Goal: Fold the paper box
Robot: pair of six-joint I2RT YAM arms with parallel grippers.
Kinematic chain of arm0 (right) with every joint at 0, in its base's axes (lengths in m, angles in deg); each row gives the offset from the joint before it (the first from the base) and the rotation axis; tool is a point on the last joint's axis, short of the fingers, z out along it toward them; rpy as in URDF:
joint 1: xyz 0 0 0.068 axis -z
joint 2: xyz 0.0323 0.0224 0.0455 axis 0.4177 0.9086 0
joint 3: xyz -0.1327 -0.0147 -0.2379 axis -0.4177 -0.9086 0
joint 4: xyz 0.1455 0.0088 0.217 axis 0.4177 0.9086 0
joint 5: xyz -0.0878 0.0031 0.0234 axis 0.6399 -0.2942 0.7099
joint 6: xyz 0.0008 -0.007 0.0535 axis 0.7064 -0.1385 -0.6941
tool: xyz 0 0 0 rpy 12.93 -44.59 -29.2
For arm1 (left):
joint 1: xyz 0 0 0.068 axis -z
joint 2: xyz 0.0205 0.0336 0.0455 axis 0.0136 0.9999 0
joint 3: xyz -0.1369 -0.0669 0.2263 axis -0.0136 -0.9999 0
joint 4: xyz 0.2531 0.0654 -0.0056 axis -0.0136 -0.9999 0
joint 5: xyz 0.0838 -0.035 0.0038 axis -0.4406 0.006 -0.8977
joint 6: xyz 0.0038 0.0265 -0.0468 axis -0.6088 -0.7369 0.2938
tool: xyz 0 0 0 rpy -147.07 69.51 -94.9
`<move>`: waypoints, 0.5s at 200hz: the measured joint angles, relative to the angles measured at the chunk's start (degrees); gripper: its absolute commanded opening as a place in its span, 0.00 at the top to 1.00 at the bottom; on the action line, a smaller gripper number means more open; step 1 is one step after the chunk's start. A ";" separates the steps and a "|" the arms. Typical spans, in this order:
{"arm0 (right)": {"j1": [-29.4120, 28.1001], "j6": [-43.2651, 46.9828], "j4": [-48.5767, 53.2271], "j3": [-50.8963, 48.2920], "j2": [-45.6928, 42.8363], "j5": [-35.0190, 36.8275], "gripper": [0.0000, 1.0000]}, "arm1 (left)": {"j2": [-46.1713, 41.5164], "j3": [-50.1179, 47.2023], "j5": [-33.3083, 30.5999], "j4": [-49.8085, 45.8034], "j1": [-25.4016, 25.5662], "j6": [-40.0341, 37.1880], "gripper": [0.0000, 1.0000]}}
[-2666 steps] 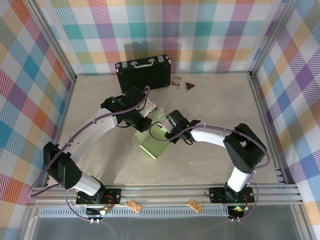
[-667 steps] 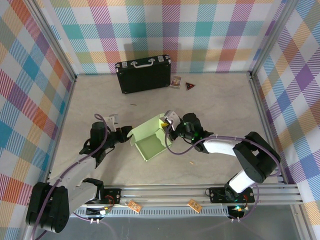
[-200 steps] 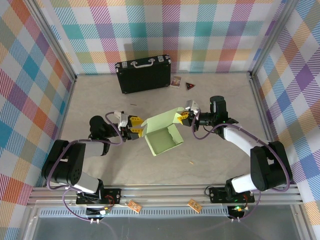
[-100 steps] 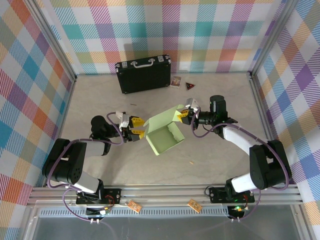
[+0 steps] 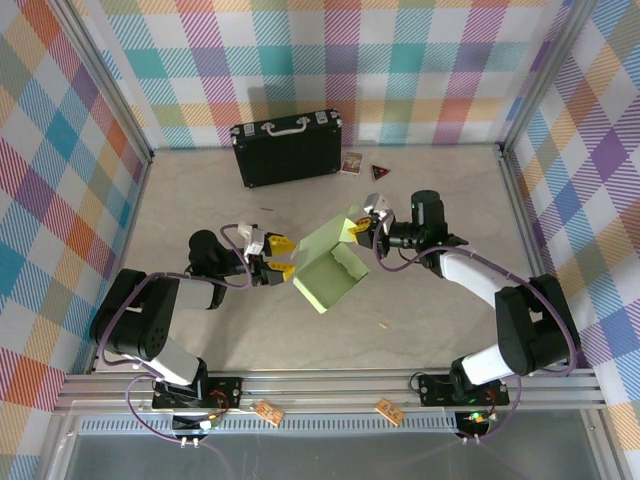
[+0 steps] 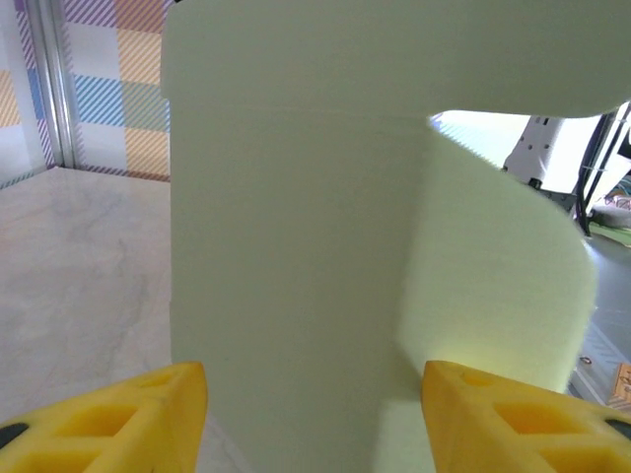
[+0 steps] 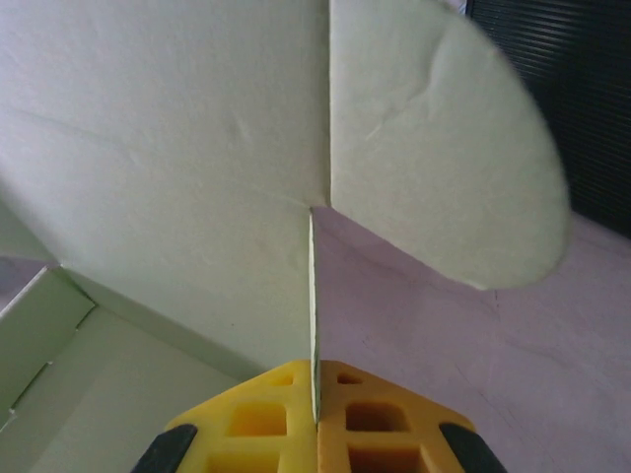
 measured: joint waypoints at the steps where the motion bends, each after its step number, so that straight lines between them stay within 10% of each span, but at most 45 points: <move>1: -0.07 -0.11 -0.07 0.00 0.02 0.07 1.00 | 0.09 0.00 -0.07 0.00 0.00 0.00 0.41; 100: -7.82 -8.17 -0.33 4.09 4.15 15.23 1.00 | 0.87 0.33 -1.57 -0.02 0.85 0.09 0.41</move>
